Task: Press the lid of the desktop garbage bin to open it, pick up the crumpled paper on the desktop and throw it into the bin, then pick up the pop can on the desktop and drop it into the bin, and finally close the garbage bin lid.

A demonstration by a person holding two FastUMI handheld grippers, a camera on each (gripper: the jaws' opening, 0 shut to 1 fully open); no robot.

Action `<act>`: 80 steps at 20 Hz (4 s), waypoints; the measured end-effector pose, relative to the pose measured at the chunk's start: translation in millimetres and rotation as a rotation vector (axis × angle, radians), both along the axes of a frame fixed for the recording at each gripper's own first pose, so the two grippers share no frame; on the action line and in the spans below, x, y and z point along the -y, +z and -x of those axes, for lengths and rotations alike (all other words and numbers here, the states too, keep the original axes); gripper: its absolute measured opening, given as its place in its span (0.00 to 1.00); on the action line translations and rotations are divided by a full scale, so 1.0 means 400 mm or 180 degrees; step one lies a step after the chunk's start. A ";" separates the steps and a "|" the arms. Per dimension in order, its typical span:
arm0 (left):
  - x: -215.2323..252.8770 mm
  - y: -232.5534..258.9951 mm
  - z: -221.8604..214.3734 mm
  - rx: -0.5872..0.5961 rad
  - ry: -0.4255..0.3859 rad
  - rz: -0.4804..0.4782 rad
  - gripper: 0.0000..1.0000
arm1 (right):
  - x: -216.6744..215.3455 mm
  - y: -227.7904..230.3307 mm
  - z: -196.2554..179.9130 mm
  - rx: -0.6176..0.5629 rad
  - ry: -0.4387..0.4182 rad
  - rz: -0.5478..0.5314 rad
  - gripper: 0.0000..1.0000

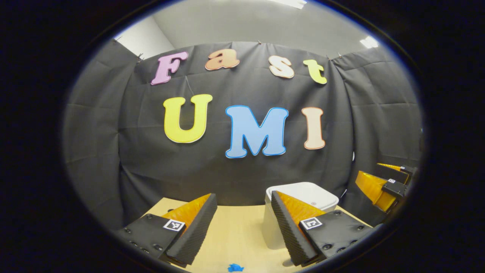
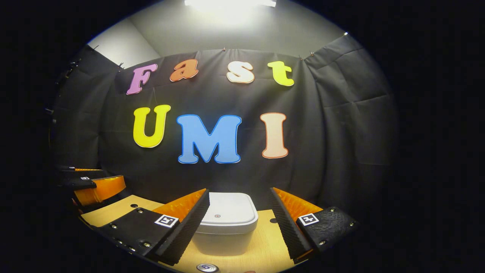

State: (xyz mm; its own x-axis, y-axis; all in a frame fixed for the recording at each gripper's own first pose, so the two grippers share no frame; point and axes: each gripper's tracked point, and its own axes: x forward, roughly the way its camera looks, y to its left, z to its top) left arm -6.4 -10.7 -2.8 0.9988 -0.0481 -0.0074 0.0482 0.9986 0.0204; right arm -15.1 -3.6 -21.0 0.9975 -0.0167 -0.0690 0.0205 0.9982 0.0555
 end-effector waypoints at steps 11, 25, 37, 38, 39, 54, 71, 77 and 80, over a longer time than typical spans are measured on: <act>-0.001 -0.004 -0.001 0.0028 -0.0017 -0.0033 0.95 | -0.020 -0.013 -0.028 -0.0096 0.0114 -0.0012 0.83; -0.003 -0.002 0.002 0.0050 0.0001 -0.0023 0.95 | -0.049 -0.033 -0.030 -0.0219 0.0294 -0.0074 0.02; -0.015 0.011 0.013 0.0089 0.0079 -0.0066 0.95 | -0.067 -0.050 -0.146 -0.0267 0.0422 -0.0110 0.02; -0.020 0.011 0.016 0.0087 0.0107 -0.0066 0.95 | -0.072 -0.061 -0.157 -0.0293 0.0433 -0.0117 0.02; -0.031 0.006 0.027 0.0086 0.0138 -0.0064 0.95 | -0.075 -0.068 -0.167 -0.0320 0.0444 -0.0112 0.02; -0.117 -0.003 0.055 0.0037 0.0419 -0.0027 0.95 | -0.135 -0.251 -0.236 -0.0822 0.0674 -0.0067 0.02; -0.122 -0.032 0.047 -0.0065 0.0433 0.0126 0.95 | -0.129 -0.333 -0.226 -0.0901 0.0724 -0.0419 0.02; -0.115 -0.036 0.049 -0.0074 0.0397 0.0167 0.95 | -0.133 -0.341 -0.224 -0.0821 0.0722 -0.0129 0.02; -0.107 -0.033 0.053 -0.0054 0.0380 0.0195 0.95 | -0.132 -0.341 -0.226 -0.0881 0.0713 -0.0318 0.02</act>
State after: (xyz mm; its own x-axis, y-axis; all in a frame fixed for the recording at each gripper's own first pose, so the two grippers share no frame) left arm -27.6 32.1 -16.1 0.9972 0.0704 -0.0250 -0.0714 0.9966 -0.0406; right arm 75.4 49.2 -157.4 0.9190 0.2205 -0.3269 -0.1700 0.9696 0.1759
